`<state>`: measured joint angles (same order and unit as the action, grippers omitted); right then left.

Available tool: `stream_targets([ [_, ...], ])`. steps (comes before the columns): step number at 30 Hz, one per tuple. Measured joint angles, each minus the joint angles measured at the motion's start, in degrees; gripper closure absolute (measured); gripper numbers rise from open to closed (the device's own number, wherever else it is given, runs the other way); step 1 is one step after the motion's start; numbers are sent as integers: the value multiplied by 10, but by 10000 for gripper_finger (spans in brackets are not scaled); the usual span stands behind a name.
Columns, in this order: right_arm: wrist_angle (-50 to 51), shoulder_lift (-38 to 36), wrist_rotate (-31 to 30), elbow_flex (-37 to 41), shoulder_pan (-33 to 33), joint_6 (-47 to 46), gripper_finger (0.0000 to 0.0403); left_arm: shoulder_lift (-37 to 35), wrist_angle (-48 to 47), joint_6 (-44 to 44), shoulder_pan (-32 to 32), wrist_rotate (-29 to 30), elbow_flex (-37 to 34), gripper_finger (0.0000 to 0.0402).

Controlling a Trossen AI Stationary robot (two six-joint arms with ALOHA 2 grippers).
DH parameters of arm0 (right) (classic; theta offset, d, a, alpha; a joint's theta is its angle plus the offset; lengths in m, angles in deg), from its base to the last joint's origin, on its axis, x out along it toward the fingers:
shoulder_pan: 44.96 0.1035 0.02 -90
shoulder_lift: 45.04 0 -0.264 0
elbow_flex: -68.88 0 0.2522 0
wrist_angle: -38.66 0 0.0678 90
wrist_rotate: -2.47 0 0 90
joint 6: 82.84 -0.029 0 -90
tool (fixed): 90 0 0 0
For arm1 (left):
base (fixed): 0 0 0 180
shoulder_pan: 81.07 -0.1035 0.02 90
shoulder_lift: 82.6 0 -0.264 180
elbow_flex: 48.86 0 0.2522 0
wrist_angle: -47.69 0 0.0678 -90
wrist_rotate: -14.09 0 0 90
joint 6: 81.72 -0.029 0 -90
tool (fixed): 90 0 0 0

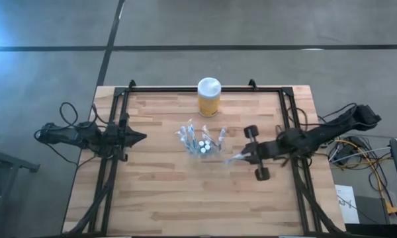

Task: Pick & Place toothbrushing station
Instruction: Put the blue toothbrush into the transparent organizer

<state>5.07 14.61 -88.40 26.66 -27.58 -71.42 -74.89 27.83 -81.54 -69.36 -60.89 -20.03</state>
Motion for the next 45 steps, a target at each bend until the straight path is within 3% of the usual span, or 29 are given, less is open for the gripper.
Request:
stream_targets([
  [11,20,108,-4,-76,-13,6,395,0,0,0,0,0,0,383],
  [16,11,124,-66,-57,-37,22,395,0,0,0,0,-1,0,383],
  [21,-114,154,-69,16,-66,14,395,0,-2,0,0,-1,-2,383],
  [27,-271,205,-135,93,-70,24,395,0,-4,0,0,-1,-3,383],
  [37,-345,295,-255,123,-69,6,395,0,-4,-3,0,-1,-3,383],
  [41,-426,346,-264,140,-70,-2,395,0,-4,-1,0,-1,-4,383],
  [45,-420,386,-264,129,-69,-23,395,0,-4,0,0,0,-4,383],
])
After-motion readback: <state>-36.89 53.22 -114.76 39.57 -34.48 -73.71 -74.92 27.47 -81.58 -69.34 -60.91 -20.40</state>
